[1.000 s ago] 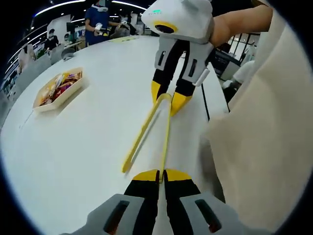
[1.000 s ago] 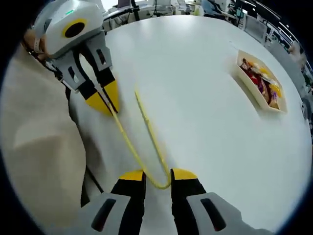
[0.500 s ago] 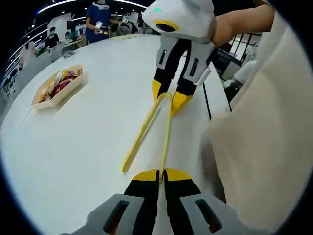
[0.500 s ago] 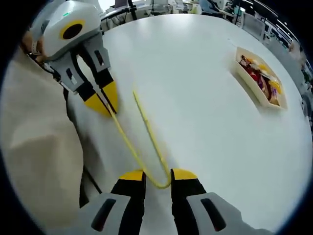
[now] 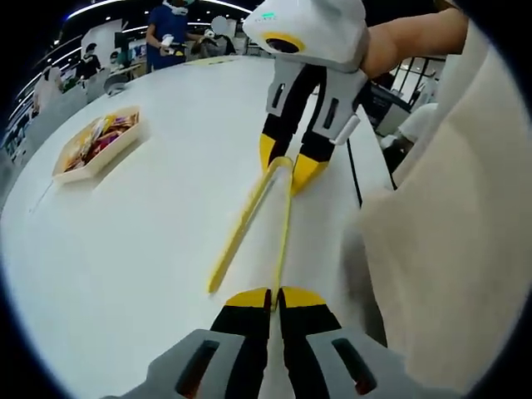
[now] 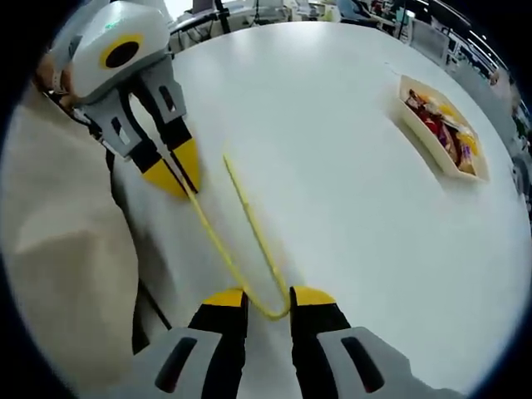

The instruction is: Place the target food into the container with the food tongs after gripping and lifting it, then release it inside without dropping or visibly crushing the food.

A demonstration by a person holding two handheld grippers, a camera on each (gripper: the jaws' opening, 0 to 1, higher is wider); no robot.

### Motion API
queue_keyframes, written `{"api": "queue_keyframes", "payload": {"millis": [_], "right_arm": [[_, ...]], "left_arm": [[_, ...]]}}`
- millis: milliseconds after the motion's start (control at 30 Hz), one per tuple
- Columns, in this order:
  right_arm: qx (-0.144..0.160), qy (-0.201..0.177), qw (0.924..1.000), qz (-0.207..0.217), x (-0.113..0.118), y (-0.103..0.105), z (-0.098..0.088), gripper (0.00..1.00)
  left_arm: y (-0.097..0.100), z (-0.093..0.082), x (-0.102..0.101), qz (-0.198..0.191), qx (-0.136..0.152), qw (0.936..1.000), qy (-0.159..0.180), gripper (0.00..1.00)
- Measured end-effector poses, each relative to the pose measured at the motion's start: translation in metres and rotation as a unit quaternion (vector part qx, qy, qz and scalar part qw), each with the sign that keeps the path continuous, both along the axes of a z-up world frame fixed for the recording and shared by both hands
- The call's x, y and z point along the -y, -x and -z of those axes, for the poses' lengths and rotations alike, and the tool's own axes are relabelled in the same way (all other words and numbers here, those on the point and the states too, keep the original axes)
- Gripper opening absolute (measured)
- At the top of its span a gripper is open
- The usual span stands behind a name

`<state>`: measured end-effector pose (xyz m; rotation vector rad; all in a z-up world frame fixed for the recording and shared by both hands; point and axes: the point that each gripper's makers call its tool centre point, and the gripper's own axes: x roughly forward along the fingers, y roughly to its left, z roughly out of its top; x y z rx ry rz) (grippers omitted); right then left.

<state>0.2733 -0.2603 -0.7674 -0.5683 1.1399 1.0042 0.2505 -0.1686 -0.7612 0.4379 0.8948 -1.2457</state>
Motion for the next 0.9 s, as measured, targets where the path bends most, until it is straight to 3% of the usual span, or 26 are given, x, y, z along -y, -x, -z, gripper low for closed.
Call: {"api": "queue_keyframes", "payload": {"millis": [600, 900], "right_arm": [[-0.007, -0.004, 0.9998, 0.017, 0.008, 0.001, 0.0, 0.2], [-0.009, -0.008, 0.9995, 0.028, 0.013, 0.004, -0.001, 0.21]], "left_arm": [[-0.002, 0.0, -0.006, -0.015, 0.006, 0.9999, -0.005, 0.03], [-0.004, 0.0, -0.014, -0.028, 0.015, 0.9995, -0.008, 0.11]]}}
